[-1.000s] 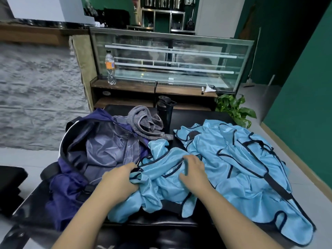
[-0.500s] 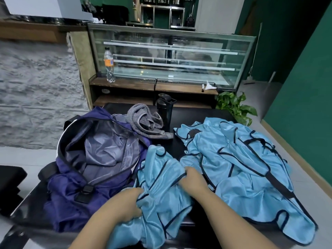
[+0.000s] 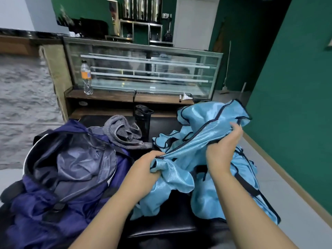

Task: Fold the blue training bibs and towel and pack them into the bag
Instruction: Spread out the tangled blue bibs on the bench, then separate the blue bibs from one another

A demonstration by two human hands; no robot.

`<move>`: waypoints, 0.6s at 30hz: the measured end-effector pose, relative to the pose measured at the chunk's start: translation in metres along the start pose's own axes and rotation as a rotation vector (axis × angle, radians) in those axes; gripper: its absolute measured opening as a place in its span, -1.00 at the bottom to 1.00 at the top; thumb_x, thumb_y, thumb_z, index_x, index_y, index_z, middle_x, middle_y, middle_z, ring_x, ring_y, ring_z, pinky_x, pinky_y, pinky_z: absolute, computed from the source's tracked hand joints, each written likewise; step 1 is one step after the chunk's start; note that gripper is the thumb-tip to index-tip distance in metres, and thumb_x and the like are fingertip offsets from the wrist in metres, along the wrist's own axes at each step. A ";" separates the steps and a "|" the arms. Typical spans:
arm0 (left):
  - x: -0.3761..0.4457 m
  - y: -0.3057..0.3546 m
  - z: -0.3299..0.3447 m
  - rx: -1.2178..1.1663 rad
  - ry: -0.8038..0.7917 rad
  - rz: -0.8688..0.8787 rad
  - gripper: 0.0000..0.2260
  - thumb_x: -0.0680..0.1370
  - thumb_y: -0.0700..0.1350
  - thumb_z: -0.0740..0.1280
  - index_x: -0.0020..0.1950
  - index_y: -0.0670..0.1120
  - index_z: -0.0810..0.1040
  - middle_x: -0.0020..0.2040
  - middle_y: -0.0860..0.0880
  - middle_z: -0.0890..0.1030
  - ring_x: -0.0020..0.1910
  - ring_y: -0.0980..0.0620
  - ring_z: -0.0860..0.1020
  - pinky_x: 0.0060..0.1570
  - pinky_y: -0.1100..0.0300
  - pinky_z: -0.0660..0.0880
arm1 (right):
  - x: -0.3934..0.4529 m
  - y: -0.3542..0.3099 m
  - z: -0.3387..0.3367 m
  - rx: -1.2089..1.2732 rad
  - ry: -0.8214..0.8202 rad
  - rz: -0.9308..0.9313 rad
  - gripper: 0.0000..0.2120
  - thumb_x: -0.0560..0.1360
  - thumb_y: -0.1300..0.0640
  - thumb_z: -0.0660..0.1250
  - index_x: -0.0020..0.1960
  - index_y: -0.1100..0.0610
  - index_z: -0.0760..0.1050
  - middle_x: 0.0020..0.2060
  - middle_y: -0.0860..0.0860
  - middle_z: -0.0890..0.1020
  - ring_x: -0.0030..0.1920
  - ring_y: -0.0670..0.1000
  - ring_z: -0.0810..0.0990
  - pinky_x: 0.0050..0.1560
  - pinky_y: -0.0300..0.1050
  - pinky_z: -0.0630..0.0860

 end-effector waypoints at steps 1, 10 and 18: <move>-0.002 -0.001 0.005 0.002 -0.020 -0.007 -0.58 0.43 -0.31 0.33 0.16 0.13 0.53 0.05 0.15 0.61 0.04 0.17 0.56 0.06 0.27 0.46 | 0.002 0.008 0.003 -0.105 -0.104 0.063 -0.23 0.42 0.55 0.15 0.50 0.05 0.06 0.51 0.10 0.07 0.43 0.08 0.21 0.10 -0.18 0.35; -0.034 -0.009 -0.008 -0.035 0.031 -0.071 -0.56 0.42 -0.34 0.32 0.00 0.24 0.53 -0.09 0.26 0.64 -0.05 0.29 0.56 -0.05 0.30 0.47 | -0.053 0.051 0.025 -0.405 -0.600 0.146 -0.42 0.52 0.27 0.20 0.51 0.07 0.19 0.43 0.07 0.37 0.12 0.00 0.47 0.28 0.05 0.43; -0.076 0.021 -0.078 -0.199 0.357 0.038 -0.56 0.42 -0.44 0.35 0.05 0.09 0.53 -0.05 0.20 0.61 -0.08 0.44 0.51 -0.16 0.58 0.37 | -0.127 0.048 0.046 -0.450 -0.963 0.109 -0.41 0.54 0.07 0.30 0.51 -0.04 0.18 0.43 0.04 0.34 0.36 0.06 0.40 0.27 -0.13 0.35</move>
Point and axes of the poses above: each hand's wrist, its own x-axis towards the middle knuckle, its own z-axis out of the palm, y = z × x, the point moved 6 cm from there along x, towards the middle knuckle
